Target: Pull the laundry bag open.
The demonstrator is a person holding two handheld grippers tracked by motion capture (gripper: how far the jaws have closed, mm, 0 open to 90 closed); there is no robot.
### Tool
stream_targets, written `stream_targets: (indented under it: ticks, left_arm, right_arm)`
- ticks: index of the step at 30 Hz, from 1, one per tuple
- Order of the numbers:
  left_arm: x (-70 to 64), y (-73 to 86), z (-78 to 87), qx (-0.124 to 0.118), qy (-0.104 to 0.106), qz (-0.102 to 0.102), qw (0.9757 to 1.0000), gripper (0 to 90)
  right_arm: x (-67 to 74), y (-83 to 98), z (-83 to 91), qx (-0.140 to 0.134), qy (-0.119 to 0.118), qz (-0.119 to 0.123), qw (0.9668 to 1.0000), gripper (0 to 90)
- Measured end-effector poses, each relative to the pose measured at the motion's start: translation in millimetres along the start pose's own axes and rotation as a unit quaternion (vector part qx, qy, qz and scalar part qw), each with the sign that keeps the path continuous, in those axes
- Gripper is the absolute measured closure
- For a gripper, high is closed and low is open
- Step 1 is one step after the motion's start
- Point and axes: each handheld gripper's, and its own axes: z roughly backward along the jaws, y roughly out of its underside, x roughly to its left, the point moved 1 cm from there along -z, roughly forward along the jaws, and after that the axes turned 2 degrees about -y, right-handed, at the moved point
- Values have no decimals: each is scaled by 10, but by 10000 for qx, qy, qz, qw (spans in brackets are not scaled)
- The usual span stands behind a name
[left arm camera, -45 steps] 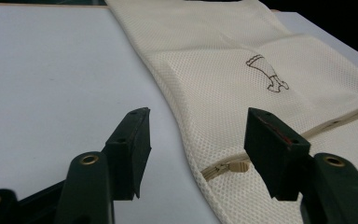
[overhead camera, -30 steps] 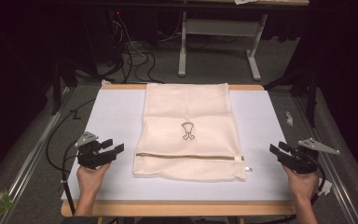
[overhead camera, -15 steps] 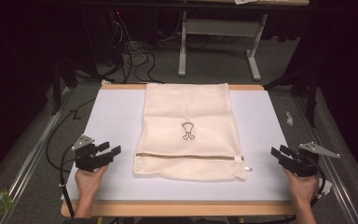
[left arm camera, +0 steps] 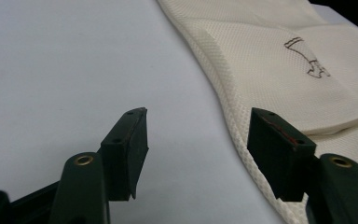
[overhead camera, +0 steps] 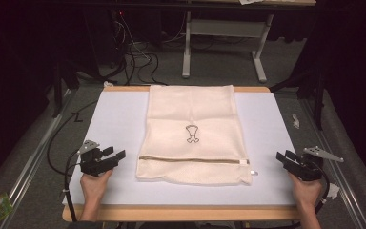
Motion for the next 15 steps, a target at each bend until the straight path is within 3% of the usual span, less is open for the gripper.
stream_targets:
  ticks: [15]
  left_arm:
    - [56,55,-115,-32,-144,134,9998,384]
  right_arm:
    - [1,46,-138,154,82,-29,9998,549]
